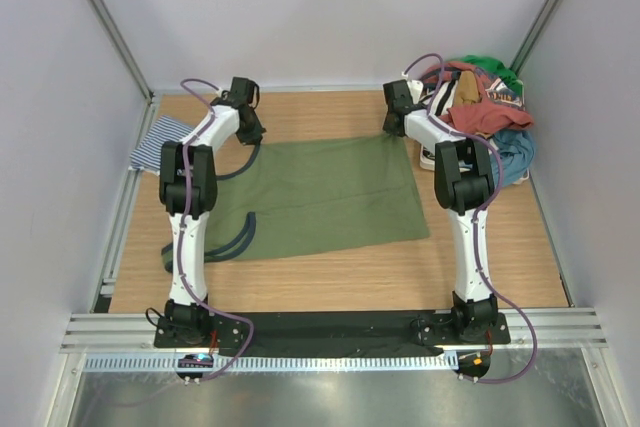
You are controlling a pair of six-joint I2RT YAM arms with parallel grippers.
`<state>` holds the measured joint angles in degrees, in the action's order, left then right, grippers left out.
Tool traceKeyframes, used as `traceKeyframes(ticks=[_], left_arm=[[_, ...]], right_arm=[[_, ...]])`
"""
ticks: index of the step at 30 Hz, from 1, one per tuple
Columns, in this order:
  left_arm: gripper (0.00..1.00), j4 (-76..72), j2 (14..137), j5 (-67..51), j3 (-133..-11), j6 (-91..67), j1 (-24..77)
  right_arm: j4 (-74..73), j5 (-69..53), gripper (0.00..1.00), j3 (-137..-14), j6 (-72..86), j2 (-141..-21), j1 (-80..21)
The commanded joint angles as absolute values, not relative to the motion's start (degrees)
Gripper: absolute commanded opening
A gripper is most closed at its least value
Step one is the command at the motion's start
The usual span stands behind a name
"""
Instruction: Fold and stack the tank tops
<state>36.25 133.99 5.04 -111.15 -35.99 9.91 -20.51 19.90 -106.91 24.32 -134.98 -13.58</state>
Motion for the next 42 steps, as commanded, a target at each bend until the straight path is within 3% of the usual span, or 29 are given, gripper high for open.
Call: traceKeyframes(ticks=[1, 22, 42], left_arm=[[0.00, 38.0, 132.5, 8.2, -114.1, -34.1, 10.1], [0.00, 22.2, 107.1, 16.5, -83.5, -33.9, 17.1], [0.00, 21.8, 86.8, 22.0, -64.1, -33.6, 23.9]], right_arm=[[-19.2, 19.2, 0.01, -109.0, 23.9, -132.2, -13.0], [-16.2, 15.4, 0.01, -87.1, 26.9, -109.6, -12.8], [-14.2, 17.0, 0.01, -68.4, 31.4, -97.3, -12.8]])
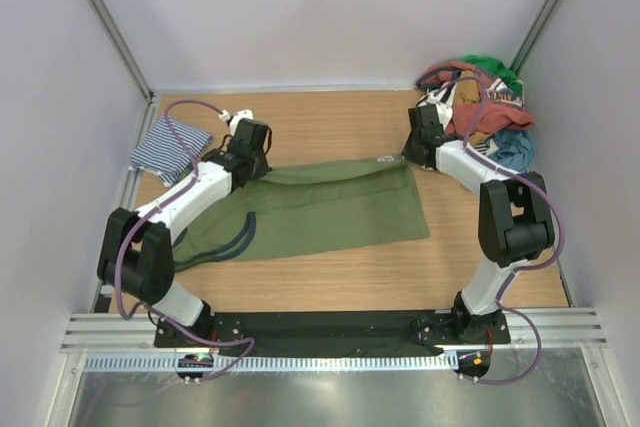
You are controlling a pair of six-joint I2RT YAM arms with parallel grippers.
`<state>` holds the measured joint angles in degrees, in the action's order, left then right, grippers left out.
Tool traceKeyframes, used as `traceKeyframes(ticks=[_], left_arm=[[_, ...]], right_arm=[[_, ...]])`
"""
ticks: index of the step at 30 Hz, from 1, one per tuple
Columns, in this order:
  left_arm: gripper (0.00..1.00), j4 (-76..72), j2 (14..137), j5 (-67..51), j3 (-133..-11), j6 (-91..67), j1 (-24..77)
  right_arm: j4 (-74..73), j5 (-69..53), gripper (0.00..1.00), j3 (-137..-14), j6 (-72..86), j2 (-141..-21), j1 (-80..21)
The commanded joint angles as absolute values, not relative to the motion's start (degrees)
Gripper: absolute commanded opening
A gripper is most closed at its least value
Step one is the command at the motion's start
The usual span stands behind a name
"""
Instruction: Fold and stack the tank tops
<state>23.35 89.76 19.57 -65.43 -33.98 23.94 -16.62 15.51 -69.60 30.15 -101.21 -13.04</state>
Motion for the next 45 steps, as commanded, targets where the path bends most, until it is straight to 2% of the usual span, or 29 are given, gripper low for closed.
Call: traceKeyframes(ticks=[1, 21, 34, 36, 39, 40, 41, 42, 45], left_arm=[[0.00, 22.1, 86.0, 22.0, -63.6, -33.7, 24.3], [0.00, 25.0, 79.7, 24.6, -51.0, -38.8, 29.4], [0.00, 21.5, 79.5, 26.5, -38.1, -48.7, 33.1], [0.00, 20.9, 78.9, 26.6, -37.3, -49.3, 33.1], [0.00, 21.0, 77.6, 27.2, -37.2, -49.6, 33.1], [0.00, 21.1, 77.4, 27.2, -37.1, -49.6, 33.1], [0.00, 21.1, 77.3, 27.2, -37.1, -49.6, 33.1], [0.01, 21.2, 77.3, 27.2, -37.2, -49.7, 33.1], [0.02, 21.4, 77.3, 27.4, -37.1, -50.0, 33.1]], right_arm=[[-14.2, 17.0, 0.01, -67.9, 31.5, -96.4, -12.9], [-10.9, 17.7, 0.01, -53.9, 33.6, -88.4, -12.8], [-4.7, 19.6, 0.06, -43.2, 36.0, -87.8, -13.0], [-3.9, 20.5, 0.09, -41.7, 36.1, -86.7, -12.9], [-2.2, 21.8, 0.20, -39.6, 36.0, -82.5, -13.0], [-1.6, 21.9, 0.33, -38.9, 35.9, -81.3, -13.0], [-1.2, 22.6, 0.39, -37.5, 35.8, -78.6, -13.0], [-0.5, 22.8, 0.42, -37.0, 35.7, -77.5, -13.0], [1.8, 23.6, 0.40, -34.5, 35.2, -72.8, -13.2]])
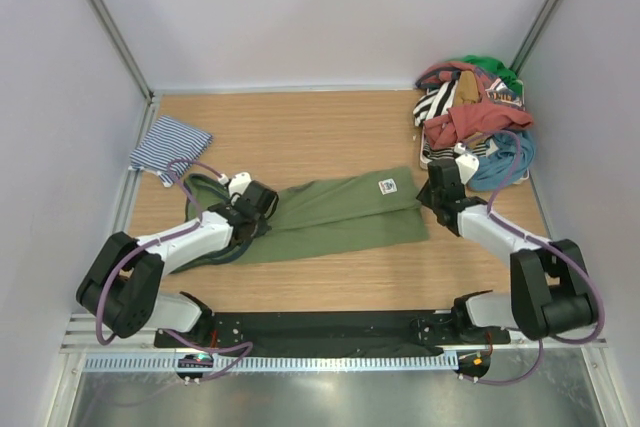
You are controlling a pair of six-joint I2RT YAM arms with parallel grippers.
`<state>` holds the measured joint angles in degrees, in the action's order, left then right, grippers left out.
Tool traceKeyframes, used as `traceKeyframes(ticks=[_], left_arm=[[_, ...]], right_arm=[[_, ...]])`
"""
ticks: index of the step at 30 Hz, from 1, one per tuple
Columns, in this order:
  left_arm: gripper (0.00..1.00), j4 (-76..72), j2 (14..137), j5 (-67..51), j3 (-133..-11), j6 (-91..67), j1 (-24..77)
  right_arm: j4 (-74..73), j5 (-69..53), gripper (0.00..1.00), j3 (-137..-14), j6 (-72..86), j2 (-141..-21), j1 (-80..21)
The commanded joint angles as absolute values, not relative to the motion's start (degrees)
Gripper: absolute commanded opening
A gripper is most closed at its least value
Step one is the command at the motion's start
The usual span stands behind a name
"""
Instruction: Fold and stack the tank tops
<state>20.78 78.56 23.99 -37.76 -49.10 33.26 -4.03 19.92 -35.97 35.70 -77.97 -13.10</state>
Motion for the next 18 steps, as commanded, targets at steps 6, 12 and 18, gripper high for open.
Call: traceKeyframes(ticks=[6, 12, 18], left_arm=[[0.20, 21.8, 74.0, 26.5, -36.7, -50.0, 33.3], [0.50, 25.1, 67.1, 26.9, -37.5, -49.1, 33.3], [0.64, 28.1, 66.1, 28.9, -42.3, -46.7, 32.7]], right_arm=[[6.2, 21.4, 0.32, -31.6, 33.2, -68.8, -13.7], [7.3, 17.8, 0.49, -33.6, 32.1, -72.9, -14.4], [4.1, 17.7, 0.50, -37.4, 32.5, -80.1, -15.4]])
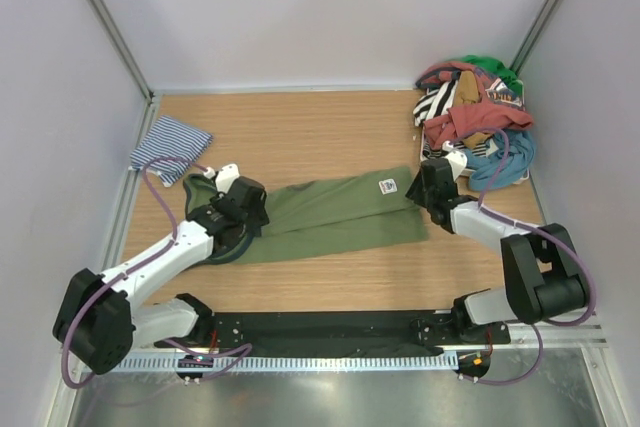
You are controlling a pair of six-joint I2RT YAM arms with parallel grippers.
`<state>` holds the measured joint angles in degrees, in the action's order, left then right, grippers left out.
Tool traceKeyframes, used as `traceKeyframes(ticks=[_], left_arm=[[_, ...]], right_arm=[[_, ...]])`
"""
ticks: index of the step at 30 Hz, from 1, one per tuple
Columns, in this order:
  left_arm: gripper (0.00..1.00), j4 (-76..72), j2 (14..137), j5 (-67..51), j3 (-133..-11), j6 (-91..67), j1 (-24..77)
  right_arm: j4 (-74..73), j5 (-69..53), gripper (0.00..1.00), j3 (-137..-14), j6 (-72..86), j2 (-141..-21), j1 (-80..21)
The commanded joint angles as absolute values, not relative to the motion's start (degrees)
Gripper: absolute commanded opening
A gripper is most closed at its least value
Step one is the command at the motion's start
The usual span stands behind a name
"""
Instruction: Fold and stack the tank tops
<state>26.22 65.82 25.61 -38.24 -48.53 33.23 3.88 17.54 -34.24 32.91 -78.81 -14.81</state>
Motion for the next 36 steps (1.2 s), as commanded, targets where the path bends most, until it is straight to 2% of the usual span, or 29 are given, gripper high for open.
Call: traceKeyframes(ticks=[1, 2, 5, 6, 8, 13, 20, 22, 23, 25, 27, 32, 36], left_arm=[[0.64, 28.4, 67.1, 28.2, -43.1, -46.1, 31.1], [0.64, 28.6, 68.7, 27.4, -44.9, -45.6, 30.0], [0.64, 28.2, 71.4, 24.3, -47.9, -44.0, 25.1], [0.64, 28.0, 73.0, 23.8, -48.4, -43.4, 24.1], [0.64, 27.8, 74.6, 22.9, -50.4, -42.9, 21.2], [0.61, 27.7, 78.3, 19.9, -53.6, -41.5, 14.7], [0.65, 27.5, 81.2, 18.8, -56.1, -41.0, 6.3], [0.66, 26.6, 81.8, 18.5, -56.2, -41.7, 3.4], [0.67, 26.0, 82.4, 18.4, -56.4, -42.2, 2.6], [0.72, 25.4, 83.4, 18.6, -57.3, -42.6, 0.6], [0.84, 25.8, 85.3, 19.5, -58.4, -43.3, -1.7], [0.85, 26.5, 90.6, 20.1, -63.6, -43.7, -4.3], [0.81, 26.0, 94.8, 20.0, -66.4, -44.4, -5.9]], right_arm=[[3.9, 18.0, 0.50, -37.9, 32.7, -80.7, -15.4], [3.1, 18.1, 0.50, -38.1, 32.9, -81.6, -15.5], [0.9, 19.3, 0.30, -38.6, 33.4, -82.9, -15.6], [0.4, 20.2, 0.16, -38.9, 33.5, -83.7, -15.6], [-1.6, 23.6, 0.02, -39.8, 34.2, -84.1, -15.6], [-1.9, 26.7, 0.01, -37.6, 35.9, -79.6, -15.6], [2.8, 27.3, 0.01, -33.0, 35.8, -71.5, -15.6], [3.6, 26.2, 0.12, -32.3, 35.6, -71.1, -15.6], [4.4, 25.8, 0.31, -32.3, 35.3, -71.2, -15.6], [5.3, 24.0, 0.53, -31.9, 35.2, -71.5, -15.6], [6.1, 22.9, 0.63, -31.9, 34.7, -72.0, -15.6], [7.0, 21.2, 0.66, -31.9, 34.7, -72.3, -15.6], [7.5, 20.7, 0.67, -31.6, 34.7, -72.2, -15.6]])
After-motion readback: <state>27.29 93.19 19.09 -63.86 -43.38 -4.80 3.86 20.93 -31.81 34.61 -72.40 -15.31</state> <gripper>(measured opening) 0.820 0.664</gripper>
